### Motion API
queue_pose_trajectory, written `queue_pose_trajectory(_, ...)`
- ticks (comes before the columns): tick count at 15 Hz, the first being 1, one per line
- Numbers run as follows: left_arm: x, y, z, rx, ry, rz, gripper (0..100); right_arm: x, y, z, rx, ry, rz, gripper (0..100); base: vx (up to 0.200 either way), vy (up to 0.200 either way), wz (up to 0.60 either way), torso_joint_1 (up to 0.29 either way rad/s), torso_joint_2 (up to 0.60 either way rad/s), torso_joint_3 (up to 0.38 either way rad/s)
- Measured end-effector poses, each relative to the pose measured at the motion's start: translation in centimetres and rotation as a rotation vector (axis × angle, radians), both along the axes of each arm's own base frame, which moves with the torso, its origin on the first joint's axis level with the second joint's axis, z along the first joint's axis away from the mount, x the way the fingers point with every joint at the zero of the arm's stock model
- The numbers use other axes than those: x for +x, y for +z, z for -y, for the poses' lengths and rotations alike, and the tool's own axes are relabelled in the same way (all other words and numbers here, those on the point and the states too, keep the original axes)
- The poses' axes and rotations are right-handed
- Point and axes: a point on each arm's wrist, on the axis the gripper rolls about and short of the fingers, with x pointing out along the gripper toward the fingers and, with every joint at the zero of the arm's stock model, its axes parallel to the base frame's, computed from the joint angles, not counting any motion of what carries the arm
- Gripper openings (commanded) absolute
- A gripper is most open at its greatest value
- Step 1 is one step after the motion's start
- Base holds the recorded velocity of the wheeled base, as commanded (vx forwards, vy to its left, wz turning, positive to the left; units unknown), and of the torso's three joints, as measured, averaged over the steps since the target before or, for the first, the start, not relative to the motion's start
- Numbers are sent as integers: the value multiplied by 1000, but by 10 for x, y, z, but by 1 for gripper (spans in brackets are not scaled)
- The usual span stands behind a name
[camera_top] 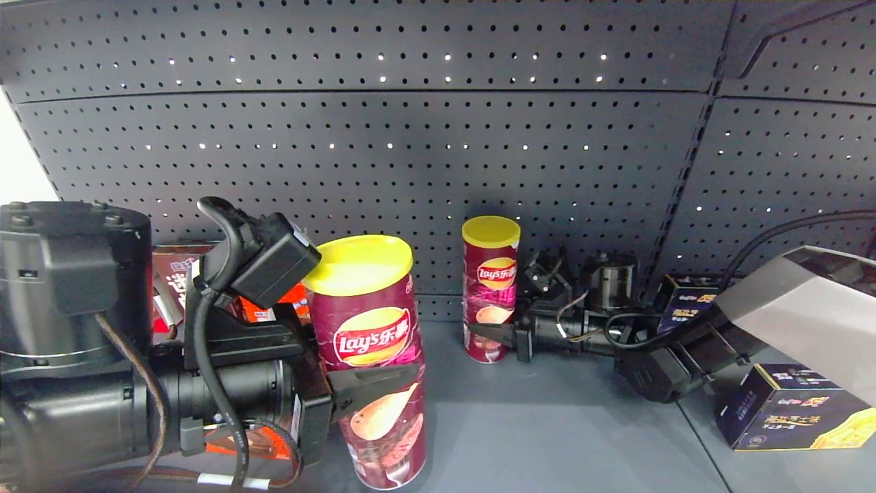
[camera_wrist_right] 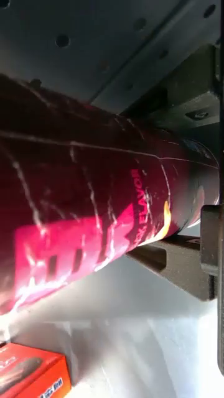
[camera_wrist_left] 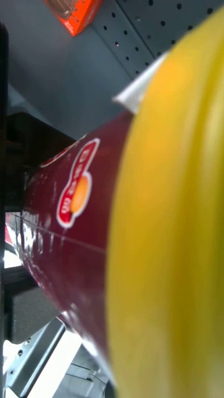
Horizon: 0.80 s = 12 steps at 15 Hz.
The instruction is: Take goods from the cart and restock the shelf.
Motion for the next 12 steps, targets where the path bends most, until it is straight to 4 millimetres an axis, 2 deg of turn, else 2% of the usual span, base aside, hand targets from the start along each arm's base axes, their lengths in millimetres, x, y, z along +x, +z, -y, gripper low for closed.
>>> queue_pose_trajectory(5, 0, 0, 0, 1, -1, 0, 0, -30, 8, 17, 0, -44, 17, 0, 0, 0, 0, 0, 0, 0)
queue_pose_trajectory(9, -1, 0, 1, 2, -7, 0, 0, -84, 6, 25, -19, -51, -8, 0, 0, 0, 0, 0, 0, 0)
queue_pose_trajectory(12, -3, -1, 1, 4, -12, -4, 0, -124, 12, 22, -5, -54, -17, 0, 0, 0, 0, 0, 0, 0)
